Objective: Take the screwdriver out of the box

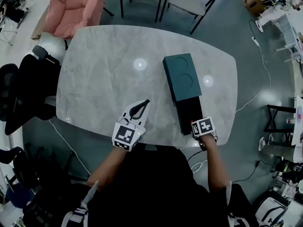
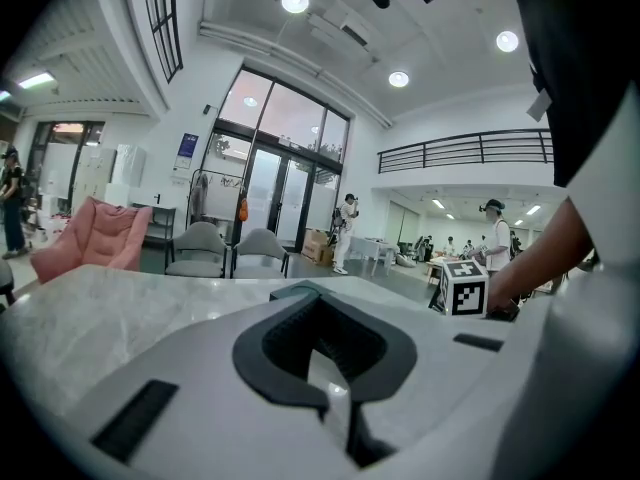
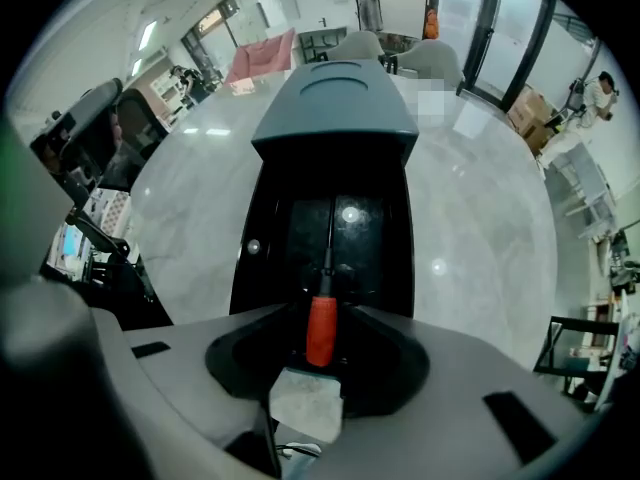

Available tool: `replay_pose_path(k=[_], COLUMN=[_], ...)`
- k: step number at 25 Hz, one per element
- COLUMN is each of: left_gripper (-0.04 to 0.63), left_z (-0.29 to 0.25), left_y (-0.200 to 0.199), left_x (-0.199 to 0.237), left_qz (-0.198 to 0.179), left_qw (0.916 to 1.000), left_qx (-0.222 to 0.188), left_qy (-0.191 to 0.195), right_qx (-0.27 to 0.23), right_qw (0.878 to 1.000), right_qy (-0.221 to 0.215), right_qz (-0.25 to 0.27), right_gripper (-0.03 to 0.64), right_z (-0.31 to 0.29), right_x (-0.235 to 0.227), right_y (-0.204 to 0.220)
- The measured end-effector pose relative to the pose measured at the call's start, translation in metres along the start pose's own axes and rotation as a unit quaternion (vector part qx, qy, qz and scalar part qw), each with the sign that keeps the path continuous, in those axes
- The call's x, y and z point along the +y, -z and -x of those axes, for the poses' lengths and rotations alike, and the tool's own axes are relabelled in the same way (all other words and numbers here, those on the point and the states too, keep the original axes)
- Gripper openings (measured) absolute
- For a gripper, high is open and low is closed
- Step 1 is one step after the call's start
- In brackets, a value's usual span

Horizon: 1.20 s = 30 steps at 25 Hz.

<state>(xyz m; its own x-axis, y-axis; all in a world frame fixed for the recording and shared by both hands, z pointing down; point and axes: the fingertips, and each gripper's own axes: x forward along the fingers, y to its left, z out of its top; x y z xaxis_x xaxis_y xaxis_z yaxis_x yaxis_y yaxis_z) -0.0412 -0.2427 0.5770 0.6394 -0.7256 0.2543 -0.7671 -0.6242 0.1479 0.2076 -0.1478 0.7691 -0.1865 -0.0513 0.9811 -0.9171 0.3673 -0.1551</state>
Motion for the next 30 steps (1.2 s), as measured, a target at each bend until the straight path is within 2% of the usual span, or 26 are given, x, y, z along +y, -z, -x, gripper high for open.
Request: replay_pose_path(k=[10, 16, 25, 30], left_gripper=[0.005, 0.006, 0.006, 0.006], left_z=[-0.004, -0.003, -0.003, -0.002], left_y=[0.002, 0.005, 0.003, 0.004], left_x=[-0.020, -0.019, -0.012, -0.001], left_qz=[-0.004, 0.001, 0.007, 0.015], left_qw=[0.9995, 0.9996, 0.9998, 0.9999], left_qx=[0.002, 0.005, 0.004, 0.006], left_qy=[0.033, 0.028, 0.015, -0.006], right_qx=[0.032, 0.047, -0.007, -0.046], right_qw=[0.999, 0.999, 0.999, 0.998], right_qy=[0.004, -0.005, -0.014, -0.013], right_qz=[-0.010, -0.008, -0.035, -0.043], right_gripper=[0.120, 0.116, 0.115, 0.115], right_z=[-0.016, -0.022, -0.008, 0.006], right_x=[-0.001, 0.002, -0.001, 0.001], right_y=[0.006, 0.009, -0.002, -0.005])
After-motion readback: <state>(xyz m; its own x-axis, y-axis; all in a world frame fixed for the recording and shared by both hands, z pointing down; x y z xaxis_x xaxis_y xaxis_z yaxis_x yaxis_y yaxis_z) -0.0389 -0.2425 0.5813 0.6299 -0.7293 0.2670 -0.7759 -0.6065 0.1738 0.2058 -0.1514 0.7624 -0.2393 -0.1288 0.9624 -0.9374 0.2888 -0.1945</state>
